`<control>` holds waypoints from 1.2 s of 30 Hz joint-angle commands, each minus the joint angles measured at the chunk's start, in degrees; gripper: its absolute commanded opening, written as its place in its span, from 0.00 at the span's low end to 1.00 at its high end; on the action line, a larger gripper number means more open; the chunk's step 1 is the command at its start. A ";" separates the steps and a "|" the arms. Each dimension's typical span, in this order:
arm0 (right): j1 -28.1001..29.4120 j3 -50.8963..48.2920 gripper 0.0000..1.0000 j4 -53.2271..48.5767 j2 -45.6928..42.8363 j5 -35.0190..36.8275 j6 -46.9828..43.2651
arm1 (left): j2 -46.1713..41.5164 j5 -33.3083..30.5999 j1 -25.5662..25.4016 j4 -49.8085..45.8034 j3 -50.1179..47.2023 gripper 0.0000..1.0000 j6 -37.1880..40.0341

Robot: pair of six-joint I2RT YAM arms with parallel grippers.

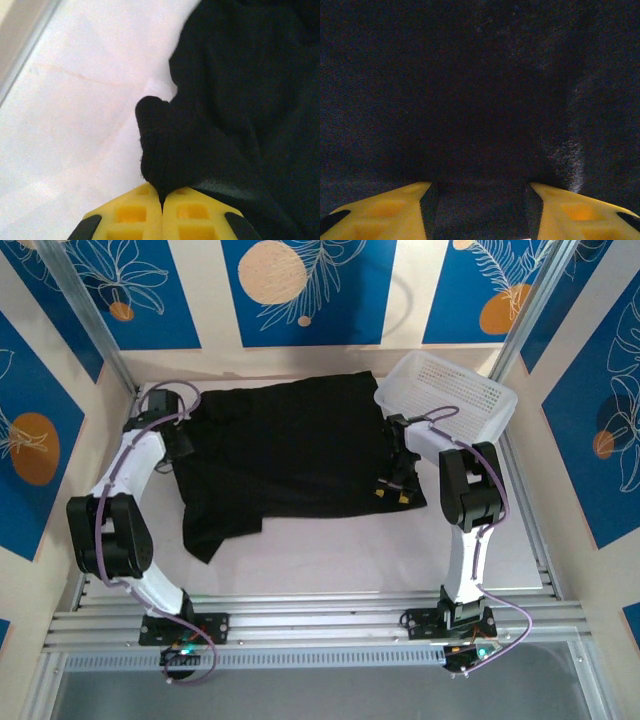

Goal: Fold and stack the t-shirts

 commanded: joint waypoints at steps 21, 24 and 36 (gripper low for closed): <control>0.17 5.78 0.59 -2.74 -13.43 -2.68 1.01 | -11.91 14.13 -2.08 -14.23 -19.81 0.59 -12.61; 0.35 3.36 0.60 -1.91 -17.59 -4.43 2.13 | -16.24 15.25 -3.60 -13.07 -26.68 0.61 -14.21; 1.68 -5.83 0.60 -0.22 -25.72 -6.43 4.32 | -7.19 18.74 -9.56 -2.16 -27.23 0.62 -15.24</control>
